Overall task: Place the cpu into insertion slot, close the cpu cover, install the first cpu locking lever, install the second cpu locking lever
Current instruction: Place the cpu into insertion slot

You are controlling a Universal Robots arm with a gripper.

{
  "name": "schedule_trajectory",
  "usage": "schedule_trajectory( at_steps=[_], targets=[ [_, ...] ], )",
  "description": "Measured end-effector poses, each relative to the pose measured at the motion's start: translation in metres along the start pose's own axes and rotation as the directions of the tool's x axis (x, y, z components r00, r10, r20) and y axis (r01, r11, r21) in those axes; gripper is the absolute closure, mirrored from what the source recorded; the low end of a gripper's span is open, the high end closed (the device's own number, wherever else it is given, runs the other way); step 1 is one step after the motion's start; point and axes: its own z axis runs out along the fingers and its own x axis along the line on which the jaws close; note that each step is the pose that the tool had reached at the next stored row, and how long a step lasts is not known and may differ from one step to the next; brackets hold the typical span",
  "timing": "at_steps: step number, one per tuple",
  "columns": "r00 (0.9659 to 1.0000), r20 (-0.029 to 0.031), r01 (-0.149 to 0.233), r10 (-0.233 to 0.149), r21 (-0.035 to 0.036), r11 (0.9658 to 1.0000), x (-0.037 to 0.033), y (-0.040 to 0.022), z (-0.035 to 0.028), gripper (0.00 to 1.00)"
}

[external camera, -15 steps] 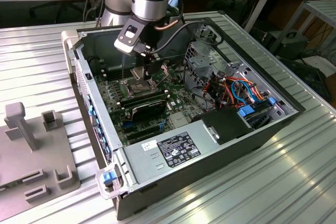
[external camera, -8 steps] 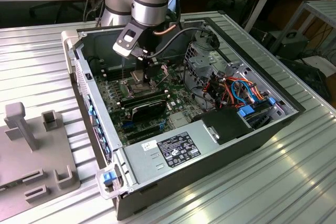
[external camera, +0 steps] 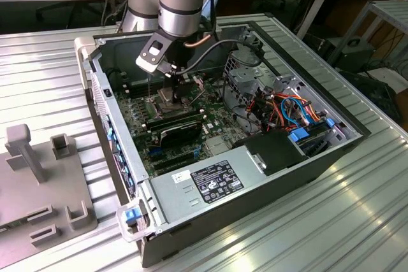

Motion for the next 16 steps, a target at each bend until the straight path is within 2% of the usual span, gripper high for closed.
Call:
schedule_trajectory(
  at_steps=[1,2,6,12,16],
  targets=[
    [0.9997,-0.0012,0.024,-0.024,-0.0004,0.9997,0.0004,-0.0002,0.0024,0.45],
    [0.9995,-0.0014,0.031,-0.031,-0.0005,0.9995,0.0023,-0.0003,0.0052,0.45],
    [0.9995,-0.0015,0.031,-0.031,-0.0001,0.9995,0.0051,-0.0004,0.0144,0.45],
    [1.0000,-0.0007,0.003,-0.003,0.0098,0.9999,0.0055,-0.0007,0.0232,0.45],
    [1.0000,-0.0015,0.000,0.000,0.0108,0.9999,0.0057,-0.0008,0.0274,0.45]
  ],
)
